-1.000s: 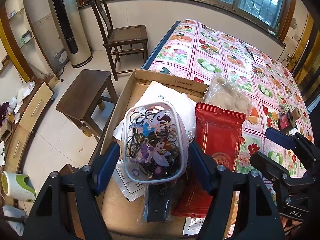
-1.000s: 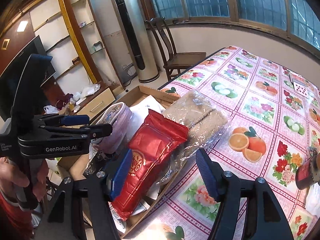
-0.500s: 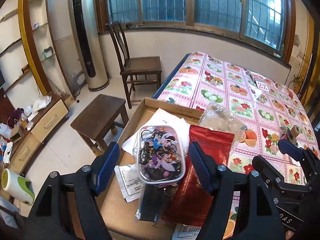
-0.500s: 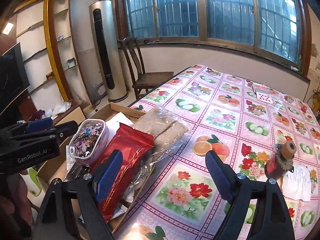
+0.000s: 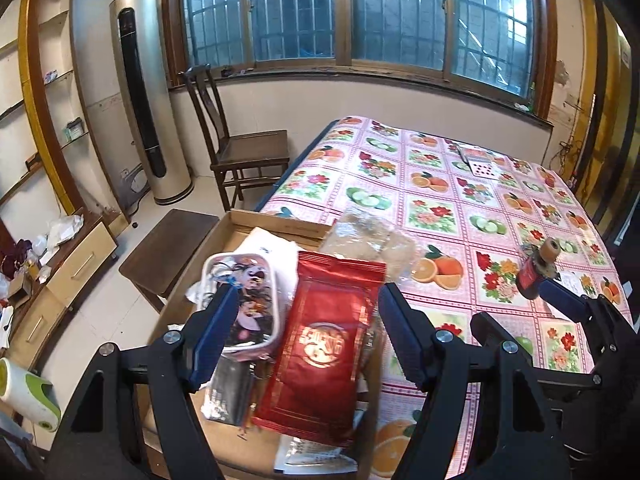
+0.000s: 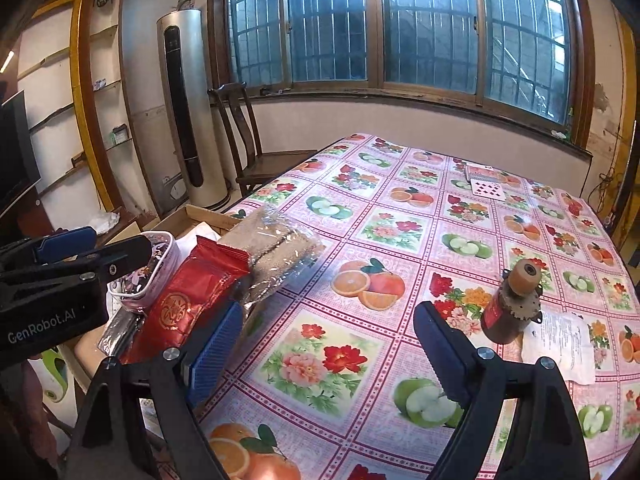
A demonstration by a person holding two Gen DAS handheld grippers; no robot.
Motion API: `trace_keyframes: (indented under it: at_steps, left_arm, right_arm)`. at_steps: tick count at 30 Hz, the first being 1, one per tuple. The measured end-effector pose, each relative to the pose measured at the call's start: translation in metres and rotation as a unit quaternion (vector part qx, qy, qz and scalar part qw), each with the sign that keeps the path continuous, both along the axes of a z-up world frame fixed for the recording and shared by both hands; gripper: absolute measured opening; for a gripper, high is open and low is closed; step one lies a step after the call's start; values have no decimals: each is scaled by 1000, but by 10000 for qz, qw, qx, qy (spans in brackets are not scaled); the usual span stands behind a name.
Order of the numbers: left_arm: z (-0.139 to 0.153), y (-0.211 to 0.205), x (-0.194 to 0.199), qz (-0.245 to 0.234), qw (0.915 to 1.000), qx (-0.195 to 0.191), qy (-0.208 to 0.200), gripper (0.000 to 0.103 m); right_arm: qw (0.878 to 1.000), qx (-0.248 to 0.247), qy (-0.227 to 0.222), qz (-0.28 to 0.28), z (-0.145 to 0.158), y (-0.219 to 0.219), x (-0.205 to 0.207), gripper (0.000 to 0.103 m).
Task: Organize soft objects
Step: 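Move both open tools back over the items on the table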
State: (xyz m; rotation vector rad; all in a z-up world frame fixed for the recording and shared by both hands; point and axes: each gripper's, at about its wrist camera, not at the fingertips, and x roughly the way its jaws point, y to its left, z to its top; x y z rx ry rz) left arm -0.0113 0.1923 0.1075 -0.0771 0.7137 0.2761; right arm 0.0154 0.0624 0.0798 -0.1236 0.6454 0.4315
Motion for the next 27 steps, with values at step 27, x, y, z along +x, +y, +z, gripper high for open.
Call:
trace_keyframes:
  at_steps: [27]
  left_arm:
    - [-29,-89,21,-634,9968,-114,474,72]
  right_arm:
    - [9983,-22,190,-543,-26,-93,-5,94]
